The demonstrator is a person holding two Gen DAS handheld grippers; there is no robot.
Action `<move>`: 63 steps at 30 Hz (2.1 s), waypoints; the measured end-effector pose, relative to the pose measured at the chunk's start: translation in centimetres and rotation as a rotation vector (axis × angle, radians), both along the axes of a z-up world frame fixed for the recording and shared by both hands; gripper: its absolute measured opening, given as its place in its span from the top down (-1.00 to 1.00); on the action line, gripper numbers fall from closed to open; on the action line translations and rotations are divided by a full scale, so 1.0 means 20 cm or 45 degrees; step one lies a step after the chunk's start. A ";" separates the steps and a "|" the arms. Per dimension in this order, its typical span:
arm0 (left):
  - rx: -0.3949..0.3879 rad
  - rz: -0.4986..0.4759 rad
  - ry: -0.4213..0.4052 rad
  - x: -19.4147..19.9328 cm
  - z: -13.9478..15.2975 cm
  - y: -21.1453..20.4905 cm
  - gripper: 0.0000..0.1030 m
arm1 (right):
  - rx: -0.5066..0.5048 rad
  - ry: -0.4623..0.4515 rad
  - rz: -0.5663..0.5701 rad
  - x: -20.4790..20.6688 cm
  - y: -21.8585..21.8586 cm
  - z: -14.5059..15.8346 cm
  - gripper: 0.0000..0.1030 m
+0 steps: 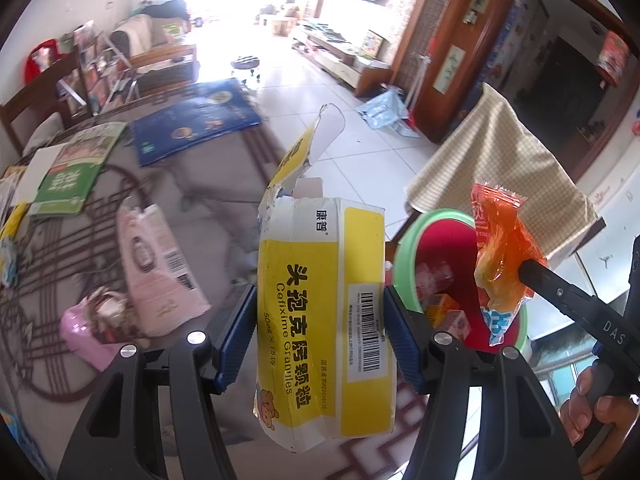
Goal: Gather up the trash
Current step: 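Carry the yellow box and orange bag to the red bin, then open both tools over the red bin to drop box and bag, then reach the left tool to the blue-white wrapper while the right tool approaches crumpled paper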
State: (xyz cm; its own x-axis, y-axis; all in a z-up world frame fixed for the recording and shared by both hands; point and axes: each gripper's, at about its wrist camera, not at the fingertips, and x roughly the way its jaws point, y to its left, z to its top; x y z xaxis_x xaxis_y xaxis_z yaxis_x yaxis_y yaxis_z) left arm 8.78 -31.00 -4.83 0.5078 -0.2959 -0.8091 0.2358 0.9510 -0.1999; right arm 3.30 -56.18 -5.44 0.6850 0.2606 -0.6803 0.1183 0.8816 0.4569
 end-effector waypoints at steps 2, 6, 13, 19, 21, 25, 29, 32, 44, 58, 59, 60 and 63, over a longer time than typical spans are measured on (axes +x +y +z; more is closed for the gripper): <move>-0.010 -0.031 0.007 0.01 -0.01 -0.05 -0.15 | -0.005 0.005 -0.034 -0.02 -0.05 -0.01 0.06; -0.047 -0.110 0.032 0.04 -0.02 -0.19 -0.15 | -0.011 0.022 -0.114 -0.07 -0.17 -0.03 0.06; -0.112 -0.282 0.045 0.08 -0.03 -0.46 -0.18 | -0.020 0.042 -0.230 -0.15 -0.31 -0.04 0.06; -0.125 -0.374 0.031 0.11 -0.02 -0.63 -0.26 | -0.015 0.065 -0.291 -0.19 -0.36 -0.05 0.05; -0.129 -0.386 0.009 0.13 0.00 -0.66 -0.30 | -0.020 0.071 -0.306 -0.18 -0.37 -0.06 0.03; -0.181 -0.365 0.004 0.15 0.03 -0.63 -0.55 | 0.025 0.071 -0.372 -0.17 -0.39 -0.06 -0.31; -0.163 -0.338 -0.013 0.15 0.04 -0.52 -0.55 | 0.006 0.072 -0.338 -0.12 -0.34 -0.05 -0.31; -0.154 -0.273 -0.028 0.14 0.04 -0.37 -0.55 | 0.020 0.064 -0.299 -0.07 -0.27 -0.04 -0.31; -0.092 0.316 0.064 0.10 -0.16 0.53 -0.55 | 0.003 0.103 -0.040 0.16 0.19 -0.05 -0.31; 0.076 0.972 0.245 0.03 -0.49 1.84 -0.55 | -0.048 0.188 0.316 0.27 0.97 -0.11 -0.38; 0.119 0.981 0.229 0.07 -0.49 1.93 -0.55 | -0.051 0.194 0.334 0.28 1.02 -0.11 -0.38; 0.150 0.977 0.217 0.10 -0.49 1.98 -0.55 | -0.052 0.200 0.350 0.29 1.08 -0.12 -0.38; 0.282 0.909 0.200 0.24 -0.49 2.12 -0.55 | -0.048 0.211 0.383 0.31 1.22 -0.13 -0.38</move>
